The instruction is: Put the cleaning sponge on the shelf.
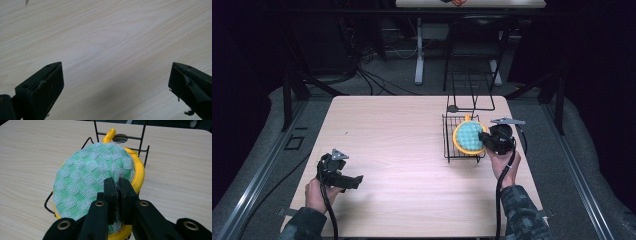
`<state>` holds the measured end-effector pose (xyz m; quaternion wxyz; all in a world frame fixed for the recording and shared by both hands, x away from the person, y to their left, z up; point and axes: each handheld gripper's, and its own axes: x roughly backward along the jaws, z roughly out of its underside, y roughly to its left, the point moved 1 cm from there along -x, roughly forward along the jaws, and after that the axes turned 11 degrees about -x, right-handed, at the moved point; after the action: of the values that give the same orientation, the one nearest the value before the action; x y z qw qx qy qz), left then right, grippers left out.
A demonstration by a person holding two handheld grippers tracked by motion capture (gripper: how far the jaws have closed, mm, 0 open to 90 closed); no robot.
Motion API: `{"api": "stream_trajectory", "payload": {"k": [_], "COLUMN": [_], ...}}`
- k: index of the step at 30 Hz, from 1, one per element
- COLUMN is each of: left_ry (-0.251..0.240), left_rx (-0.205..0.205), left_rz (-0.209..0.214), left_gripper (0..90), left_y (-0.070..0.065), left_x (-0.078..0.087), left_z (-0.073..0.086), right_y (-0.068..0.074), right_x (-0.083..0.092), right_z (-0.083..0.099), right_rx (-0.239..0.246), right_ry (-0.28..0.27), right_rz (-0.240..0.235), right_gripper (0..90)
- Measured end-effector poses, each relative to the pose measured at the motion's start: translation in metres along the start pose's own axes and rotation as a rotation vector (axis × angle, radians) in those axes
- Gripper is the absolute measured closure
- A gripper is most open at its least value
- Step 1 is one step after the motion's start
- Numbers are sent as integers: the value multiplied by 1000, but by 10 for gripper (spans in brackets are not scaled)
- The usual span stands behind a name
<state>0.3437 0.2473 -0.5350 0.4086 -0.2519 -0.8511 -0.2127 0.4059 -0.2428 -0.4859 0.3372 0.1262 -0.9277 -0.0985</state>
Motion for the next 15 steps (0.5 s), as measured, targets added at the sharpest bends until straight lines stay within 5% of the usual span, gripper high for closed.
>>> {"api": "stream_trajectory", "payload": {"k": [15], "left_ry": [-2], "left_rx": [-1], "left_rz": [0], "left_gripper": [0], "left_y": [0], "left_x": [0], "left_z": [0], "right_y": [4], "right_x": [-16], "right_z": [0], "right_rx": [-1], "right_ry": [10], "right_rz": [-1], "right_gripper": [861]}}
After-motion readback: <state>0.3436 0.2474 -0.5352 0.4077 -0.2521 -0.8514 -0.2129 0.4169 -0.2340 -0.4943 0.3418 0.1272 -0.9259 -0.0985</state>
